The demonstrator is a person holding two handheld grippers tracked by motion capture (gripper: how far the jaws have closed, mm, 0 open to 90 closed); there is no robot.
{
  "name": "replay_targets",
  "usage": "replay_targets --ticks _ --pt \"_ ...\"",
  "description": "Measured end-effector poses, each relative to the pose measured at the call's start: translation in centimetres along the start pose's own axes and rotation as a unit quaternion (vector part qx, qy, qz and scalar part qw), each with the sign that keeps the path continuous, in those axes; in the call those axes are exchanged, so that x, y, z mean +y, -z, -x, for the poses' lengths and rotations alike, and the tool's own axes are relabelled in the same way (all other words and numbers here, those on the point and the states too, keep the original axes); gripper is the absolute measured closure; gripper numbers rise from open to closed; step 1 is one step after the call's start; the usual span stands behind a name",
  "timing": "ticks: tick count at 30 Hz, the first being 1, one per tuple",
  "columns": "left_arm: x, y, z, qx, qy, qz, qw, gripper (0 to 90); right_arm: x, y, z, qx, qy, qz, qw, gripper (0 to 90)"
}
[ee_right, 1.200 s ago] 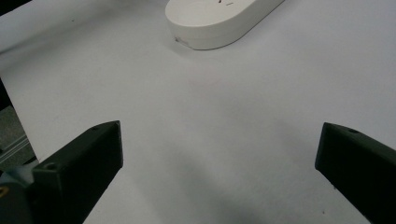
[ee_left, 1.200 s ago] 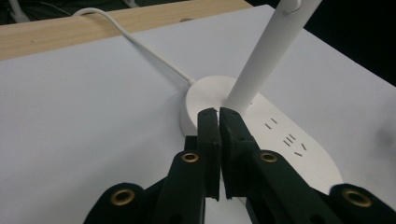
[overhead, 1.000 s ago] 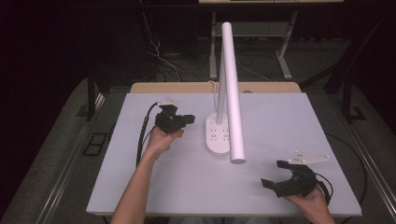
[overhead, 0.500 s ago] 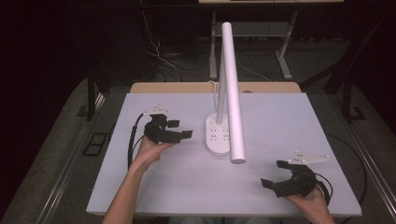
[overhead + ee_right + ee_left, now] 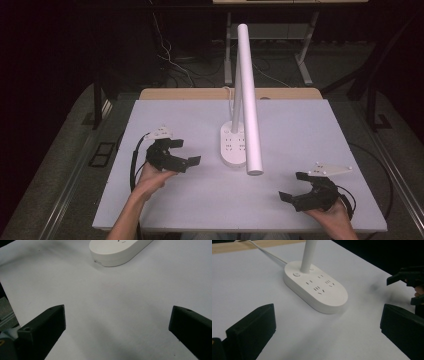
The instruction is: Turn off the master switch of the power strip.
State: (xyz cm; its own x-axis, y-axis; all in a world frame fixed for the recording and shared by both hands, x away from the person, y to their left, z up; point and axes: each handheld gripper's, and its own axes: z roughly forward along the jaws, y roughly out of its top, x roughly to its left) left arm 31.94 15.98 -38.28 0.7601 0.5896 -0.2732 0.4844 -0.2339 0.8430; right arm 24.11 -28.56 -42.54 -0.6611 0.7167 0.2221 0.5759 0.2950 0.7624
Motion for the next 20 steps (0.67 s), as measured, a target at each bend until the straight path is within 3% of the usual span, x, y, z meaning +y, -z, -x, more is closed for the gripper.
replay_targets --ticks 15,20 --pt "-4.2 1.4 2.4 -0.01 -0.006 0.008 0.9999 0.0 0.0 0.0 -0.2 0.004 -0.004 0.004 1.0 0.4" --pt "-5.2 1.5 2.4 -0.007 -0.005 0.002 1.0 0.0 0.0 0.1 -0.2 0.004 0.0 0.008 1.0 0.4"
